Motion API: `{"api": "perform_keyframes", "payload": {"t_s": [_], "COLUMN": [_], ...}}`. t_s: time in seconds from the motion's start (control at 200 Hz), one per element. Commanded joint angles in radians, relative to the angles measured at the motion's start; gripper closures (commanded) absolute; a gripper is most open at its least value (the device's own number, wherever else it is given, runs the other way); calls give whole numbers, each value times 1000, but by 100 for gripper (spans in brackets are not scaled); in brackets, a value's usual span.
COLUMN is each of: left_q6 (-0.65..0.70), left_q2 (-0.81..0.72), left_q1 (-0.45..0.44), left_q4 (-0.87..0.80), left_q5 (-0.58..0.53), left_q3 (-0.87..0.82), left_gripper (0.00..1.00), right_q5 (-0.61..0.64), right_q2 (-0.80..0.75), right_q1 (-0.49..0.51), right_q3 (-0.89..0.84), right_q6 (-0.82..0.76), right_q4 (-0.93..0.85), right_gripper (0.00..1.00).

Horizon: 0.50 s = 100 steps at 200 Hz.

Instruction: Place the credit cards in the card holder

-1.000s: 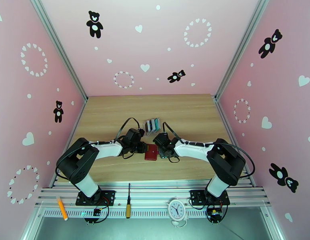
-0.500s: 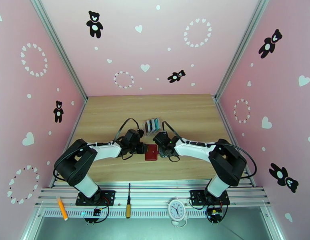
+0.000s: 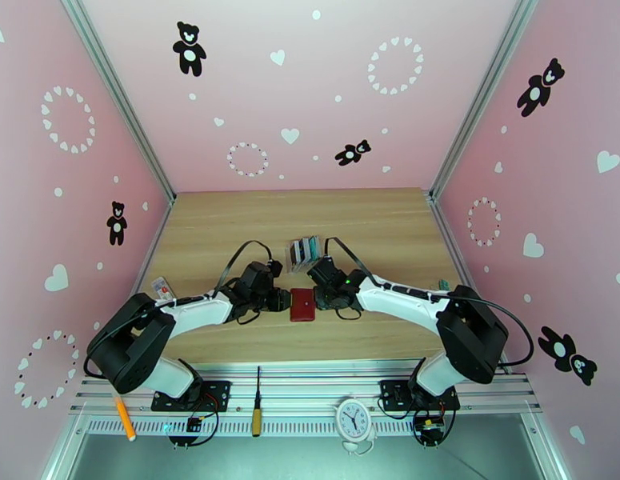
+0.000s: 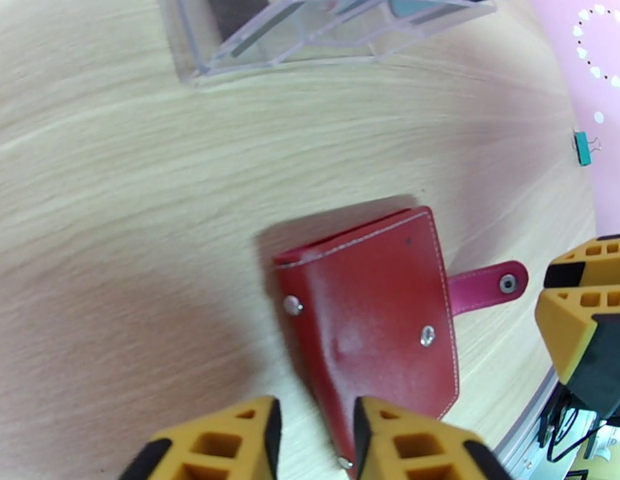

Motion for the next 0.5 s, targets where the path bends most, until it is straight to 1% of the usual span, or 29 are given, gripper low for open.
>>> {"api": "perform_keyframes", "payload": {"t_s": [0.0,0.2,0.395,0.496], "left_q6": [1,6,4,6], "left_q2": [15,32,65,72], "left_q1": [5,-1,-3,-3], "left_q4": [23,29,32,26], "left_q5": [44,71,102,99], "left_q3": [-4,4,17,20], "left_gripper": [72,75,75,75], "right_q5": [-60,-113,-118,-122], "right_q2": [-15,8,59,66], "right_q1": [7,13,10,0], "right_q3": [31,33,35,21], "right_q6": [-7,-6,-6,0], "right_q4": [27,70,83,98], "right_gripper": [77,79,79,76]}}
